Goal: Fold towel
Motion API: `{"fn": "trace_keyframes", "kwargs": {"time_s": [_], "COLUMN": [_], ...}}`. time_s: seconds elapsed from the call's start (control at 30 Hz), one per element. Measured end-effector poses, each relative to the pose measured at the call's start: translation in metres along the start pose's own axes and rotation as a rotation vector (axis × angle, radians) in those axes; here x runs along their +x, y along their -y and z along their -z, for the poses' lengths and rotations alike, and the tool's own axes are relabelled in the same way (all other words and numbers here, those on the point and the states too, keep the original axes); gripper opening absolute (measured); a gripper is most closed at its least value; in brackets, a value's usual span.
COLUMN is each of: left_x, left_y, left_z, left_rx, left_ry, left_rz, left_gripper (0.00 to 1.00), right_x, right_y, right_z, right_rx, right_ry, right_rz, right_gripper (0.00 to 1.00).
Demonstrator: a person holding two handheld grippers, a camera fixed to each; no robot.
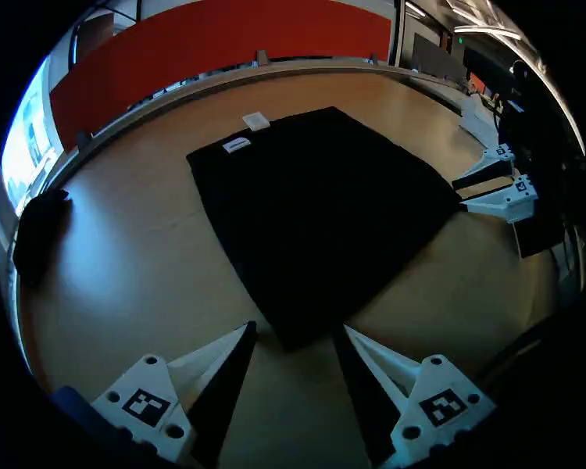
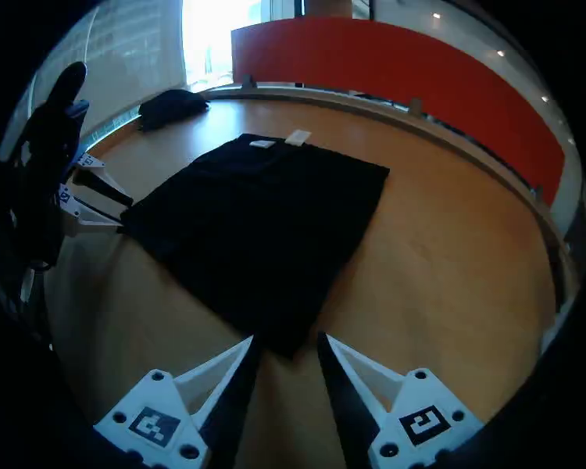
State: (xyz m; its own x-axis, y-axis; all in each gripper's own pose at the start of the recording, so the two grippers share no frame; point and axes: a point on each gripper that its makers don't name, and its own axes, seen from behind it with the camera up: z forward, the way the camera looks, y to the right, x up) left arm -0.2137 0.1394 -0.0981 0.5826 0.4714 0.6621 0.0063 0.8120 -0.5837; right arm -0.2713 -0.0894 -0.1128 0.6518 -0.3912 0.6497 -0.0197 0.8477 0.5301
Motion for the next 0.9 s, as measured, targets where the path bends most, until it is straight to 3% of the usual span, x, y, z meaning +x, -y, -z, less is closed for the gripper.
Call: {"fn": "trace_keyframes", "kwargs": {"time_s": [0.27, 0.4, 0.53, 0.9], "left_x": [-0.0009, -0.0015, -0.0020, 0.0008], "left_y": [0.0016, 0.0025, 0.0018, 0.0006], "left_z": [0.0007, 0.0010, 0.0002, 0.0005], "left_rx": [0.003, 0.008, 0.007, 0.004], "left_ry": [0.006, 0.008, 0.010, 0.004], "left_rz": [0.007, 0.008, 0.008, 0.030], "left_gripper": [0.66, 0.52, 0.52, 0.12], "right_x": [0.0000, -0.0001, -0.0005, -0.0004], "right_y": [0.0000, 0.0011, 0.0007, 0.0011], "right_z": [0.0008, 0.0014, 0.0014, 0.0013], "right_rx": [0.002, 0.003, 0.003, -0.002], "right_ry": [-0.001, -0.001, 0.001, 0.003], "right_rz": [0.002, 0.000, -0.002, -0.006], "right_gripper": [0.31, 0.24, 0.19, 0.13]}}
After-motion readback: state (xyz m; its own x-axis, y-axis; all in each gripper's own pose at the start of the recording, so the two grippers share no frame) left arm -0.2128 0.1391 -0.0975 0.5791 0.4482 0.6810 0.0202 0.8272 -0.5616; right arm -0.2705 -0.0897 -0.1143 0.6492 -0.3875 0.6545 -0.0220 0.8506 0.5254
